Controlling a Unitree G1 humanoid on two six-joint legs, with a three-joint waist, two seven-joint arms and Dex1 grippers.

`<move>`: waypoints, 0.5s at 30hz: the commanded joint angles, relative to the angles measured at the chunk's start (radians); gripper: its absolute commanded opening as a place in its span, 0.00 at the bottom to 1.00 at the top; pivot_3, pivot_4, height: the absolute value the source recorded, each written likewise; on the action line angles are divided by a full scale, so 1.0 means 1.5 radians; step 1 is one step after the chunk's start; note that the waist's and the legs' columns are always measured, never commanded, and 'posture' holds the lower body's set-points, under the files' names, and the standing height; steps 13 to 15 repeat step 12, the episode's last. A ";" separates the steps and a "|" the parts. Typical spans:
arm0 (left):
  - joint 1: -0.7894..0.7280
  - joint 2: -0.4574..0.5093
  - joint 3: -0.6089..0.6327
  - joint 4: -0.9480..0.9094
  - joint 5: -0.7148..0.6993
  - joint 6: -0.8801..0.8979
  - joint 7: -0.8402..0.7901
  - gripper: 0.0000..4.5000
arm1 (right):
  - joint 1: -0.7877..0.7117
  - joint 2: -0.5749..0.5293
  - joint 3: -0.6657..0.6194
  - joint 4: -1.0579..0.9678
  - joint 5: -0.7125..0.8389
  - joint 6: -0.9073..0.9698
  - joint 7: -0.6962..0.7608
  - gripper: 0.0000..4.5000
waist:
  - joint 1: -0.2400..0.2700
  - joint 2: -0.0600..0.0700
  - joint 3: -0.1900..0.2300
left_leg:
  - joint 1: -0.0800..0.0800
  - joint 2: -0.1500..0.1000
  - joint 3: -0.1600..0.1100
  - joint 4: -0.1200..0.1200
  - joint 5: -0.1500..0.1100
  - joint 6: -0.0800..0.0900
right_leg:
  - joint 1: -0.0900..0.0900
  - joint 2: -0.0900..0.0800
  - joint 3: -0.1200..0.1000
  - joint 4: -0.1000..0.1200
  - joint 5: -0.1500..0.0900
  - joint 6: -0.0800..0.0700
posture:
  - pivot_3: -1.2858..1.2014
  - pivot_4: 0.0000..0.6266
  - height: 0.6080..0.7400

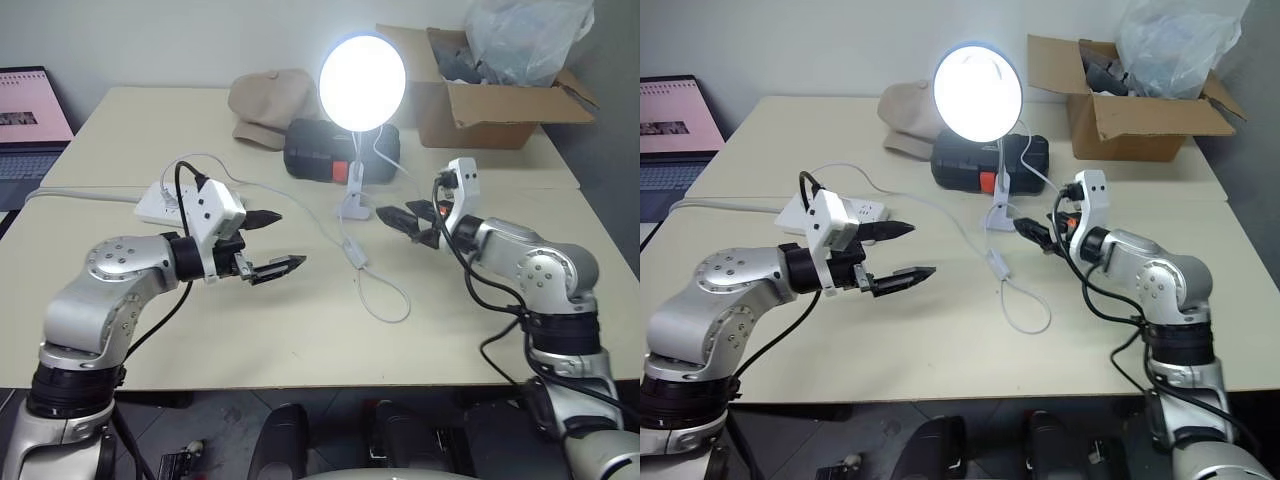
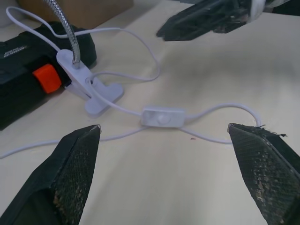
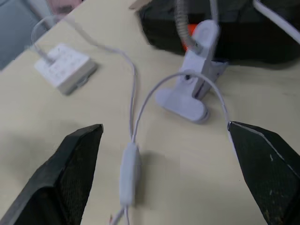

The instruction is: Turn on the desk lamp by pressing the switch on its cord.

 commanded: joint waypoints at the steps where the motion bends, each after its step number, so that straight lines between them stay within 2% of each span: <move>1: 0.018 0.043 0.036 -0.012 -0.016 -0.010 -0.045 1.00 | 0.027 -0.116 0.013 -0.088 -0.018 -0.086 0.187 0.99 | 0.001 0.000 0.000 | 0.000 0.000 0.000 0.000 0.000 0.000 | 0.000 0.000 0.000 0.000 0.000 0.000 | 0.52 0.24 1.00; 4: 0.055 0.077 0.056 -0.031 -0.044 0.008 -0.081 1.00 | 0.066 -0.215 -0.012 -0.127 -0.015 -0.126 0.301 0.99 | 0.000 0.000 0.000 | 0.000 0.000 0.000 0.000 0.000 0.000 | 0.000 0.000 0.000 0.000 0.000 0.000 | 0.52 0.24 1.00; 7: 0.075 0.094 0.064 -0.036 -0.051 0.010 -0.091 1.00 | 0.090 -0.270 -0.026 -0.139 -0.022 -0.154 0.355 0.99 | 0.001 0.000 0.000 | 0.000 0.000 0.000 0.000 0.000 0.000 | 0.000 0.000 0.000 0.000 0.000 0.000 | 0.52 0.24 1.00; 10: 0.082 0.088 0.066 -0.034 -0.045 -0.005 -0.084 1.00 | 0.110 -0.304 -0.036 -0.146 -0.030 -0.175 0.391 0.99 | 0.002 0.000 0.000 | 0.000 0.000 -0.001 0.000 0.000 0.000 | 0.000 0.000 -0.001 0.000 0.000 0.000 | 0.52 0.24 1.00; 15: 0.082 0.081 0.059 -0.030 -0.043 -0.011 -0.086 1.00 | 0.113 -0.311 -0.033 -0.147 -0.036 -0.185 0.401 0.99 | 0.002 0.000 0.000 | 0.001 0.000 -0.001 0.001 0.000 0.000 | 0.001 -0.001 -0.001 0.000 0.000 0.000 | 0.52 0.24 1.00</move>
